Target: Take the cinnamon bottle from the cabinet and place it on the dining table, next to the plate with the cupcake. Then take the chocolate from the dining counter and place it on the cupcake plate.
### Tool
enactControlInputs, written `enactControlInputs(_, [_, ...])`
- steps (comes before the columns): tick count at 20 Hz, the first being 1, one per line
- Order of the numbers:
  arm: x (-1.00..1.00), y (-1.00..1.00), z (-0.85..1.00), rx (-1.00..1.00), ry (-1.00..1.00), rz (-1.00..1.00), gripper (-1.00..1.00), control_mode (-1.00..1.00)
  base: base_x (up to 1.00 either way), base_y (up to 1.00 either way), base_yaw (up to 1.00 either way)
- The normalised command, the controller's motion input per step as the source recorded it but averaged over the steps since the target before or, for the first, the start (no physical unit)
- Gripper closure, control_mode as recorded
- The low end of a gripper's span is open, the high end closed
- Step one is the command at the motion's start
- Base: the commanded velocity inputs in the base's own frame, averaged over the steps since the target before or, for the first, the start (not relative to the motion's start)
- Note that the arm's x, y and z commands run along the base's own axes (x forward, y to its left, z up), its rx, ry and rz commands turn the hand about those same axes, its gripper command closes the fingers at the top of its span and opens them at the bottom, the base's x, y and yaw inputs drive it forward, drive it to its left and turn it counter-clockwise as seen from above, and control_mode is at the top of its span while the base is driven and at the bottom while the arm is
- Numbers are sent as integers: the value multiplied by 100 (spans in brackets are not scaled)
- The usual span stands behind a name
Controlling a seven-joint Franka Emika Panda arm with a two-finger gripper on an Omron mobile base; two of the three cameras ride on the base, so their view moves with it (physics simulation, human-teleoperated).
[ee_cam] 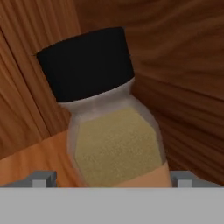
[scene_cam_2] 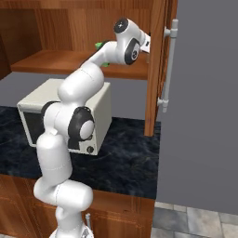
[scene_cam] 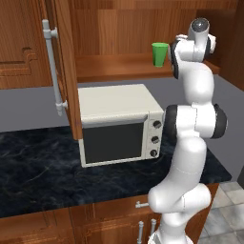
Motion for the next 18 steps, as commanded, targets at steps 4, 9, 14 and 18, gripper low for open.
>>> enactControlInputs(4, [-20, 0, -17, 0, 2, 0, -100, -100, 0, 0, 0])
enactControlInputs(9, [-23, -4, -18, 0, 1, 0, 100, -100, 0, 0, 0])
enactControlInputs(14, [-22, -2, -22, 0, 0, 0, 100, -100, 0, 0, 0])
enactControlInputs(18, [-1, 19, -12, 0, -13, 0, 100, -100, 0, 0, 0])
